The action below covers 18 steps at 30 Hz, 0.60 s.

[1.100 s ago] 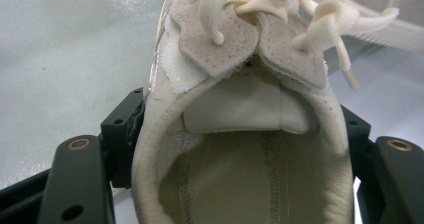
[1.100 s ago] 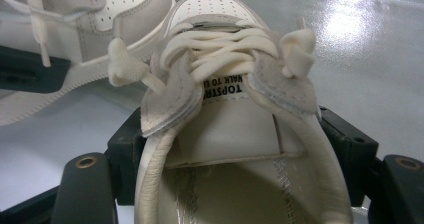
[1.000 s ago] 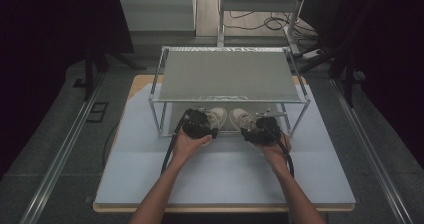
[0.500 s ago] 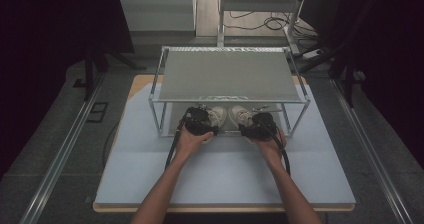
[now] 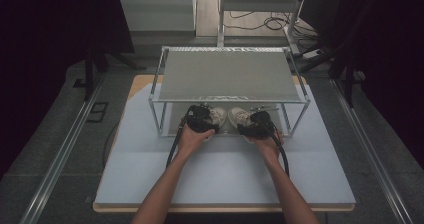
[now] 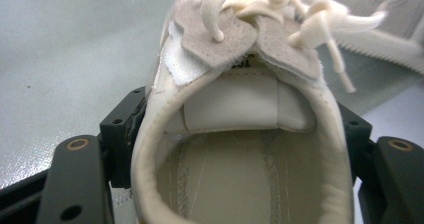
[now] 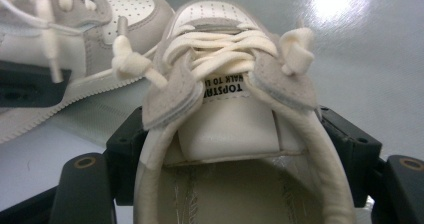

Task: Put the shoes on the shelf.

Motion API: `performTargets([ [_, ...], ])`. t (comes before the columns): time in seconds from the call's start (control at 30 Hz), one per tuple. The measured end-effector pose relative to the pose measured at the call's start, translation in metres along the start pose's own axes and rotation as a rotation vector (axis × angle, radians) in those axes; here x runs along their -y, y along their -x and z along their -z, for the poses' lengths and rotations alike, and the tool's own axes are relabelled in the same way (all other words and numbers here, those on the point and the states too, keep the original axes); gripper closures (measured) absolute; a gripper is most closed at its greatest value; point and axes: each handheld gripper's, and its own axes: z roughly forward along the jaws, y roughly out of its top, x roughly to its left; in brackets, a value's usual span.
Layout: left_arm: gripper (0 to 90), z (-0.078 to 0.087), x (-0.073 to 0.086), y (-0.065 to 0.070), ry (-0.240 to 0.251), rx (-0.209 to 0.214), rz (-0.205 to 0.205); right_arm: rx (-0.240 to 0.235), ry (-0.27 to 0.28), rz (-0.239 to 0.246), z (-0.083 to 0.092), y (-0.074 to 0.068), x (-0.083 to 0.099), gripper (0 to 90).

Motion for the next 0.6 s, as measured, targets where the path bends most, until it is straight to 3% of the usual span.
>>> performTargets([
  [0.07,27.9,-0.001,0.0,0.001,0.004,0.017,0.007,-0.005,-0.01,-0.012,-0.001,-0.001,0.0,27.3],
  [0.1,27.1,-0.001,-0.001,-0.002,0.002,0.026,-0.042,-0.007,-0.016,-0.01,-0.003,0.0,0.001,27.2],
  [0.13,25.1,0.002,-0.002,-0.004,-0.003,0.044,-0.051,-0.004,-0.018,-0.008,-0.004,0.0,0.002,27.0],
  [0.17,24.1,0.005,-0.005,-0.015,-0.014,-0.001,-0.192,-0.005,-0.013,-0.009,-0.004,0.0,0.002,26.6],
  [0.23,21.2,0.008,-0.004,-0.013,0.003,0.022,-0.178,-0.006,0.006,-0.018,-0.002,-0.001,0.001,26.0],
  [0.33,18.9,0.015,-0.002,-0.013,0.027,0.012,-0.178,-0.013,0.033,-0.024,0.004,-0.001,0.0,25.3],
  [0.4,18.9,0.024,0.004,-0.005,0.072,-0.003,-0.049,-0.013,0.066,0.007,0.016,0.001,0.0,24.2],
  [0.43,18.8,0.035,0.008,-0.007,0.083,0.041,-0.052,-0.015,0.086,0.009,0.021,0.002,0.001,25.1],
  [0.53,18.7,0.046,0.014,-0.009,0.113,0.026,-0.051,-0.024,0.118,0.001,0.035,0.003,0.004,25.7],
  [0.6,18.8,0.058,0.02,-0.014,0.148,0.017,-0.095,-0.037,0.143,0.007,0.047,0.006,0.008,27.0],
])
